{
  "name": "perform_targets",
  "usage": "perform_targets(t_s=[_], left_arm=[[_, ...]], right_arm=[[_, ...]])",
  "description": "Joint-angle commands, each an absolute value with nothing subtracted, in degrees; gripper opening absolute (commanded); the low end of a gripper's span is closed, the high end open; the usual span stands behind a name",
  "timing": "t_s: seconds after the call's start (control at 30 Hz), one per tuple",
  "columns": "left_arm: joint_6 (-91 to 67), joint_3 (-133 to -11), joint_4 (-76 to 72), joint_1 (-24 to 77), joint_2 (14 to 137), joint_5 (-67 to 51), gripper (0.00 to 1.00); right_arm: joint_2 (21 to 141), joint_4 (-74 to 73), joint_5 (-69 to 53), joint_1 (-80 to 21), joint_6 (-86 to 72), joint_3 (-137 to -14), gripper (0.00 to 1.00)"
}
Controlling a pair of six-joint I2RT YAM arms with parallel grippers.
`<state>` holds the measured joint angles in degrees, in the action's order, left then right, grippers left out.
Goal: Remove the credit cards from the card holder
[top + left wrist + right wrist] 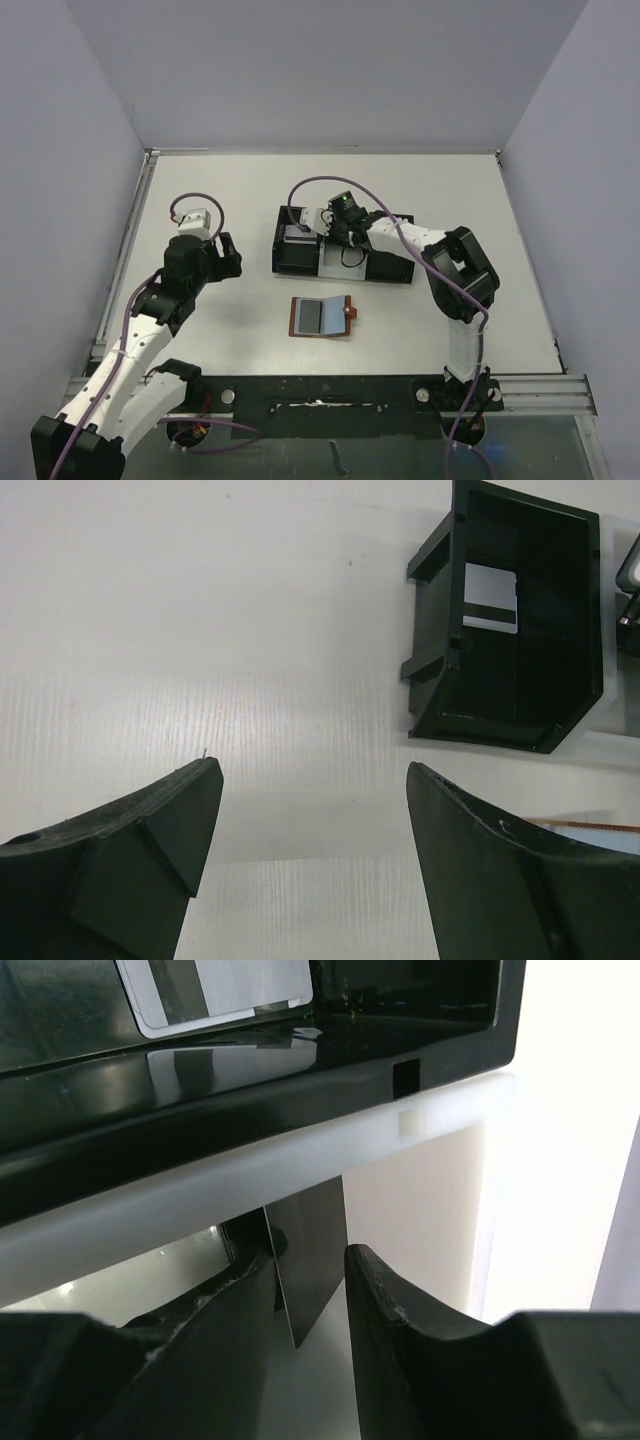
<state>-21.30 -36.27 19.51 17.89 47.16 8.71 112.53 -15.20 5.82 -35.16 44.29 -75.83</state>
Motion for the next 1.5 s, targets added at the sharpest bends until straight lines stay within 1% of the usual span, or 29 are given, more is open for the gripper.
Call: perform_targets(t_s=[0.0,0.3,0.53,0.7,0.73,0.8,0.83,1.13,1.47], left_arm=[[-20.3,-37.09,16.64,17.56,47.42,7.69,0.74],[-20.21,-37.09,16.6,17.43,47.61,7.26,0.74],[-20.13,-37.09,16.62,17.45,47.67,6.97,0.74],[-19.95,-37.0,16.52,17.49,47.76,6.43,0.74],[-19.95,-37.0,16.51,17.51,47.81,6.41,0.74],[-19.95,-37.09,16.54,17.5,47.88,6.33,0.74],[-19.95,-37.09,16.58,17.48,47.9,6.33,0.74],[-19.86,-37.18,16.67,17.53,48.47,5.66,0.74],[-19.84,-37.42,16.78,17.46,48.76,5.2,0.74]], right_arm=[[112.85,-14.71,7.26,-34.63,42.99,-78.69,0.37],[112.42,-13.3,9.47,-34.73,43.68,-77.66,0.41],[112.95,-15.97,7.93,-34.63,42.96,-78.75,0.43],[113.2,-16.69,7.16,-34.55,42.0,-79.11,0.46],[113.16,-16.74,6.87,-34.52,41.82,-79.17,0.48],[113.2,-16.55,6.66,-34.59,41.6,-79.12,0.54],[113.16,-16.64,6.57,-34.55,41.5,-79.25,0.55],[112.05,-16.47,5.89,-34.19,41.22,-79.63,0.59],[108.7,-15.47,2.37,-34.01,38.95,-79.31,0.64]])
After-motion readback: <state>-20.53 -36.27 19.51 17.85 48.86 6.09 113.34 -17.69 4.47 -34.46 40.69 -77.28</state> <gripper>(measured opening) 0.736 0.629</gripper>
